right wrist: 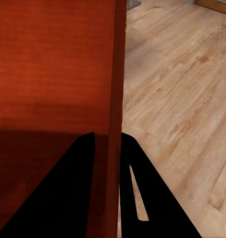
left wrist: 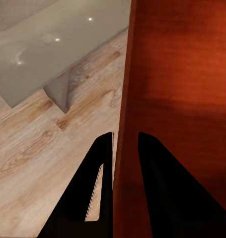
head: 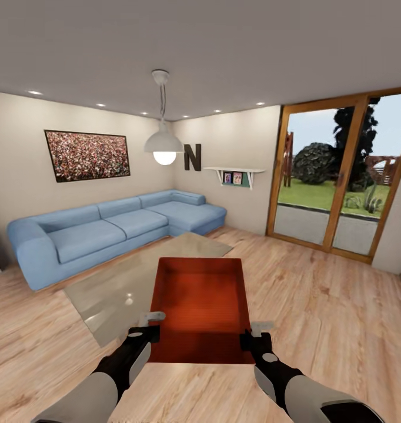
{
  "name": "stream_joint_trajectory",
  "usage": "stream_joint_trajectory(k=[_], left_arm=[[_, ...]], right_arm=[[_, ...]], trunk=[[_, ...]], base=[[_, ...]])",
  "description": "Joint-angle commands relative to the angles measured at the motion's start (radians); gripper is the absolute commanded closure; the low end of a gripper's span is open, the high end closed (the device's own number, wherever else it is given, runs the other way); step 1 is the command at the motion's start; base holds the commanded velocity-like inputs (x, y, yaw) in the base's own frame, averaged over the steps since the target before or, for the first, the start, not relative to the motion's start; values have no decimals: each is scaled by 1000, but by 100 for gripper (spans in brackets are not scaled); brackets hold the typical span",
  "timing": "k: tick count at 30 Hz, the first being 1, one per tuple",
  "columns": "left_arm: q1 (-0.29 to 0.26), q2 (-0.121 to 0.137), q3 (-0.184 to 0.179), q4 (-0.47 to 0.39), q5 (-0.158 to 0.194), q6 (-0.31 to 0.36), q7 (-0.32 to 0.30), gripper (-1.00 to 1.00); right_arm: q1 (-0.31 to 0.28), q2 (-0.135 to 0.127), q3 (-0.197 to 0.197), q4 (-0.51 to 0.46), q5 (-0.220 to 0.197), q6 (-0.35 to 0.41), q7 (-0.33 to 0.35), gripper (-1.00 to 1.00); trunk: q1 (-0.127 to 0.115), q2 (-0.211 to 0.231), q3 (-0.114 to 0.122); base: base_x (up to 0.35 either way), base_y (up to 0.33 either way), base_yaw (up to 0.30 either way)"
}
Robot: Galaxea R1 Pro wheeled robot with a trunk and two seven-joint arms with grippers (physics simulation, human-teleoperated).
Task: Move the two storage containers from the living room to the garage. In the garage, place one container on the floor and stack the other container on top of it (either order is fine).
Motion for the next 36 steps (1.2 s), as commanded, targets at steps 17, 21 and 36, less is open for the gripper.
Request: stream_joint_trajectory(k=[17,21,36], left_arm=[[0,0,13,-4,-22,-64,15,100],[-1,0,13,-4,-19,-64,15,100],[-1,0,13,-4,-18,-64,16,100]], right_arm=[[0,8,-49,1,8,0,-3,100],[0,8,-49,1,8,0,-3,100],[0,8,-49,1,8,0,-3,100]], trunk=[[0,-1,0],[0,-1,0],[0,-1,0]], base=[[0,0,300],[0,0,300],[0,0,300]])
